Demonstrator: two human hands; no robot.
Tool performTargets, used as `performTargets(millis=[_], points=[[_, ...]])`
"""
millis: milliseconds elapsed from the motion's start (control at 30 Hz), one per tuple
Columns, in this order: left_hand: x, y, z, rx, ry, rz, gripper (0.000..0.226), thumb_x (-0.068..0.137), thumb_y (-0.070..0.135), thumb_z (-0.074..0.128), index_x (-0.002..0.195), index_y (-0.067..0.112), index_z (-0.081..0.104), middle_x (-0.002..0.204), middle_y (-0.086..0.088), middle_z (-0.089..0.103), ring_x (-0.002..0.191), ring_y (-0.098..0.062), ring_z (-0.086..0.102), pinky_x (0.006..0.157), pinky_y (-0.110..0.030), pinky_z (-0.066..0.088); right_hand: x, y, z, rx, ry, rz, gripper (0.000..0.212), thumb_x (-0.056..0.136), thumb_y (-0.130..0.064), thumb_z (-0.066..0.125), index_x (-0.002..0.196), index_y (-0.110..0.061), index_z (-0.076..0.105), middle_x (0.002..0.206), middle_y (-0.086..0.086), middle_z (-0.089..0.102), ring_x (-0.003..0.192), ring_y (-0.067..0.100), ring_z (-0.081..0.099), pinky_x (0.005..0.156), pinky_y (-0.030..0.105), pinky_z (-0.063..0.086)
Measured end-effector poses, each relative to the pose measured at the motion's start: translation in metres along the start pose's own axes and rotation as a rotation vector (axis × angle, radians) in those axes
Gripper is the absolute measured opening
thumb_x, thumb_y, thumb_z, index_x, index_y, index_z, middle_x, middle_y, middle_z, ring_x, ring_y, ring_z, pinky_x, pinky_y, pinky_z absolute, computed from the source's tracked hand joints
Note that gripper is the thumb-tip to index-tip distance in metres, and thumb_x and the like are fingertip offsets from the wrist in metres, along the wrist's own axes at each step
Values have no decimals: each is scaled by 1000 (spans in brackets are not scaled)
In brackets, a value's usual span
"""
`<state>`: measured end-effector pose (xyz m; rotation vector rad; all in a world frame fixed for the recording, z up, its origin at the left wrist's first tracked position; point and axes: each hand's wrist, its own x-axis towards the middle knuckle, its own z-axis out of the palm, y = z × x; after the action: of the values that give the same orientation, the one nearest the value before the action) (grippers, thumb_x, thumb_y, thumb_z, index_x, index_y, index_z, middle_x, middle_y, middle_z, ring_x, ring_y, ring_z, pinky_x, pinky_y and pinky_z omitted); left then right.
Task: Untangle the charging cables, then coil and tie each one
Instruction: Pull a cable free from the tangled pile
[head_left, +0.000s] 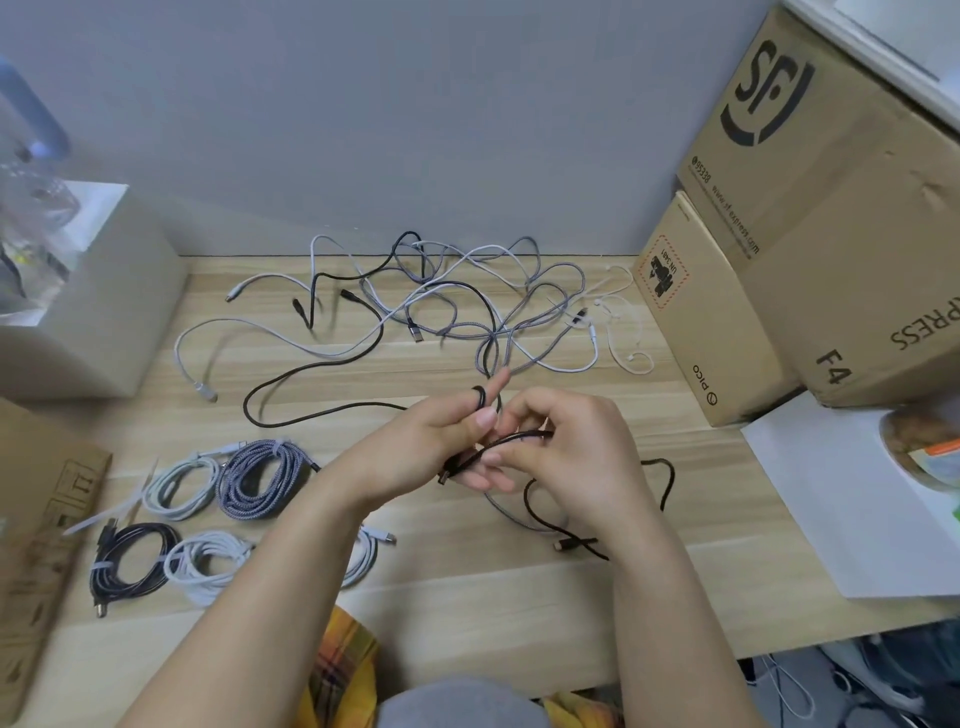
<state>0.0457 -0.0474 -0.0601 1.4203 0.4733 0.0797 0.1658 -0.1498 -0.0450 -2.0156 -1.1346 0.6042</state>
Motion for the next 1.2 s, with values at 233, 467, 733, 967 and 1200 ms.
performTargets(millis=[233,467,733,967,1200], points=[[-5,-7,-4,-134,-190,31,37,94,37,39,103,14,67,41,-5,33,38,-7,22,41,-15,24,8,1,-16,97,145,-141,34,67,-9,79,61,-38,62,71,-17,61,63,0,52,59,15,37],[-5,-1,-8,-732,-423,228,31,93,29,53,116,11,63,44,10,31,33,-3,21,38,-13,22,16,12,18,489,31,-91,19,89,-27,51,88,-39,66,55,-15,48,52,2,39,56,17,35],[2,5,-3,-818,94,391,61,87,33,39,145,24,20,55,6,57,48,-5,53,55,-17,47,4,0,50,262,-324,63,26,93,-22,44,71,-35,51,56,-6,41,56,15,40,59,37,40],[10,-12,-9,-309,232,257,58,101,22,20,143,32,-19,82,-3,74,77,-14,70,77,-21,53,-4,-9,41,-359,-336,-76,26,96,-35,44,90,-16,60,83,3,59,85,26,52,63,33,32],[11,-20,-2,431,299,45,62,100,22,40,141,45,-1,74,4,61,69,-2,54,71,-16,40,-5,-17,31,-472,-273,-51,20,87,-44,57,83,-25,63,104,-6,63,95,25,59,64,28,33]])
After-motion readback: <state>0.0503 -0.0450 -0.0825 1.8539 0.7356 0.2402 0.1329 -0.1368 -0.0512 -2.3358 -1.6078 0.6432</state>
